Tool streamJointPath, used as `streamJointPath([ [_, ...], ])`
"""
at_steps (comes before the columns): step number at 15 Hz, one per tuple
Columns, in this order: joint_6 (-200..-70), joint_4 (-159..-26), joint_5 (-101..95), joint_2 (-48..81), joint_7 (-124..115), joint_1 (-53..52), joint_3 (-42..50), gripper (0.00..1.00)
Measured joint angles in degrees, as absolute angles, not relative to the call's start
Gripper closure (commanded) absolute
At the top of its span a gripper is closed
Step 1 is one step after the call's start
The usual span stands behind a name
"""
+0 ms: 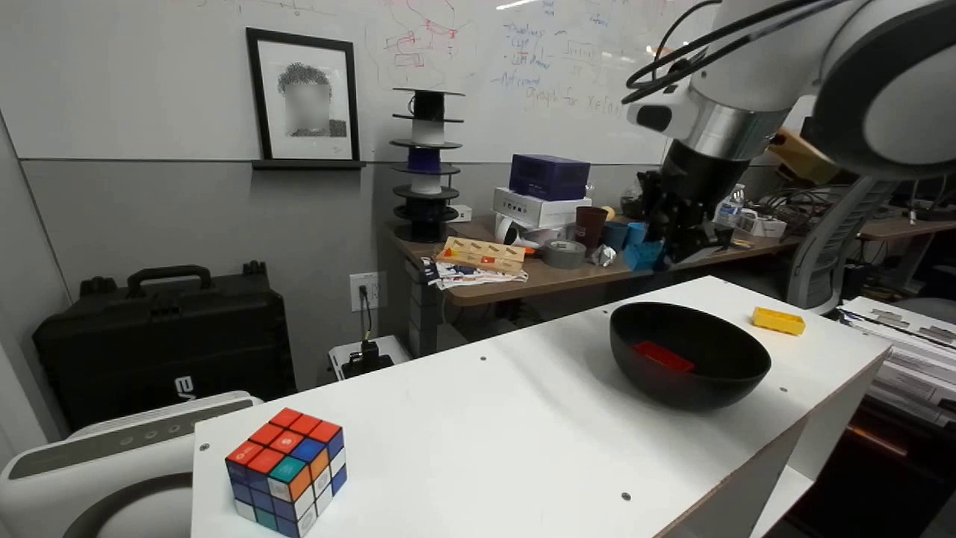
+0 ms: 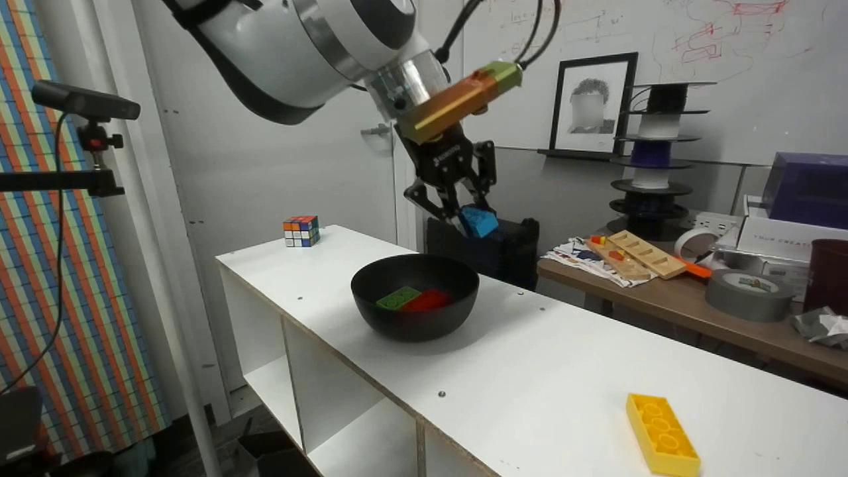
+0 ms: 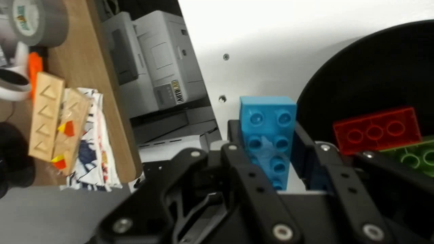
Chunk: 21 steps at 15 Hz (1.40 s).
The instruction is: Put the green, orange, blue and yellow lego bricks in the black bowl respectively
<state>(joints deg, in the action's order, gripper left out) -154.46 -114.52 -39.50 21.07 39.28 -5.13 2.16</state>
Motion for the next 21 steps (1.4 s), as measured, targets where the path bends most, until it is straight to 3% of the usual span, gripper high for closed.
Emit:
streamJointPath([
  [5,-153.8,-124.6,-44.8,10.4,32.1,-5.7,0.7,0.8],
  [11,-148.7,-127.8,-24.3,9.1,38.7,-2.3,-2.1,0.79],
  [12,-148.7,-127.7,-22.2,9.3,39.1,-1.8,-2.1,0.55],
  [13,-148.7,-127.4,-20.2,9.5,39.5,-1.4,-2.1,0.38],
  [18,-148.6,-125.8,-13.6,11.1,41.3,-0.5,-2.6,0.02],
  [21,-148.6,-124.8,-10.7,11.7,42.5,-0.3,-3.1,0.0],
])
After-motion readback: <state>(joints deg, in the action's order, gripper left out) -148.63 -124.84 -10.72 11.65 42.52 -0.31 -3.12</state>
